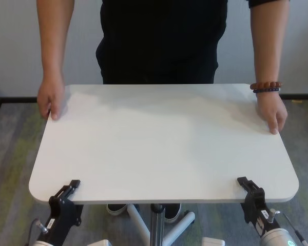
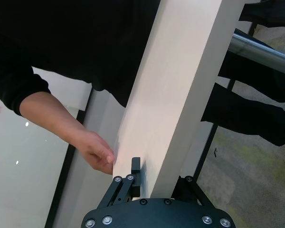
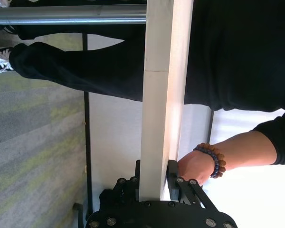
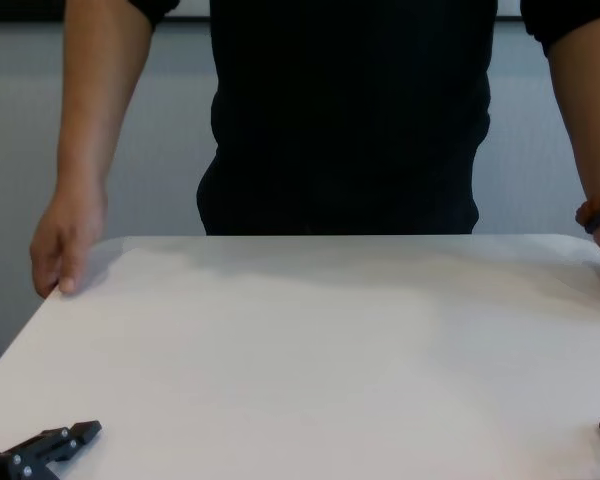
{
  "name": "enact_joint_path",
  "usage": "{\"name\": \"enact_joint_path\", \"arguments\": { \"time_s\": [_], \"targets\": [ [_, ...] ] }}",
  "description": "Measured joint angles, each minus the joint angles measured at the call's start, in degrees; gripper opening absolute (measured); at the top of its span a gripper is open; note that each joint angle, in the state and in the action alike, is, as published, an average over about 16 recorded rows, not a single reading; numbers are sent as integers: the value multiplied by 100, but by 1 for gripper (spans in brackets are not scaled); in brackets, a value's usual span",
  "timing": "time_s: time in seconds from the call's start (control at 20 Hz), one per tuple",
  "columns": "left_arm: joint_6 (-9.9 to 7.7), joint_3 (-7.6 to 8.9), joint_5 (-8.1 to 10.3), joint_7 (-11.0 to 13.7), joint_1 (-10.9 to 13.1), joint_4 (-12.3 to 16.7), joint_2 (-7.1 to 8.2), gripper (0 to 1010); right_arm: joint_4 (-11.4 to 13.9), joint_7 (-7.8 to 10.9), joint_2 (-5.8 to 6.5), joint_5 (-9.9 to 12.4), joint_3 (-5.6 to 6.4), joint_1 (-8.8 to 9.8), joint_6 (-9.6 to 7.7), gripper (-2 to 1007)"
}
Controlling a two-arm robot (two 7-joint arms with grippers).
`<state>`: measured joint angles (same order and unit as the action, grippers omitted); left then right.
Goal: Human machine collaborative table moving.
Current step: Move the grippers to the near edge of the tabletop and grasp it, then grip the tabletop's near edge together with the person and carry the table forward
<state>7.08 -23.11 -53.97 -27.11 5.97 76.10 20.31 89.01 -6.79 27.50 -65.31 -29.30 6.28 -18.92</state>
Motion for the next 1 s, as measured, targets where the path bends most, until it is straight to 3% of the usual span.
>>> {"name": "enact_joint_path", "arguments": {
  "time_s": [1.0],
  "targets": [
    [1, 1, 21, 2, -79, -97, -10, 294, 14, 60, -43, -5, 75, -11, 85, 257]
  ]
}}
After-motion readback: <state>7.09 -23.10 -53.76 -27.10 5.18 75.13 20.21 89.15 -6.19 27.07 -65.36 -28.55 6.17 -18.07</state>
